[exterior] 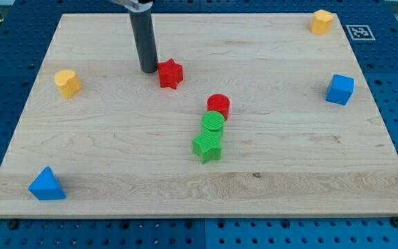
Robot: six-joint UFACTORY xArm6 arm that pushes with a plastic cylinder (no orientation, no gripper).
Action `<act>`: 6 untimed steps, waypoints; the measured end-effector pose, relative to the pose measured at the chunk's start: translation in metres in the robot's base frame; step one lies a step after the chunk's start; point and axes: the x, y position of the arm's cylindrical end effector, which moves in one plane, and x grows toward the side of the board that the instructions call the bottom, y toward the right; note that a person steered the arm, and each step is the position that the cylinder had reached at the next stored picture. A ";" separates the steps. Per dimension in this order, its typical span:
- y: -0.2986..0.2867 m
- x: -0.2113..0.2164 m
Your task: Move the red star into the red circle
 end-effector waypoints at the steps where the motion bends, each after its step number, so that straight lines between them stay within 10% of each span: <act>1: 0.013 0.012; 6: 0.072 0.021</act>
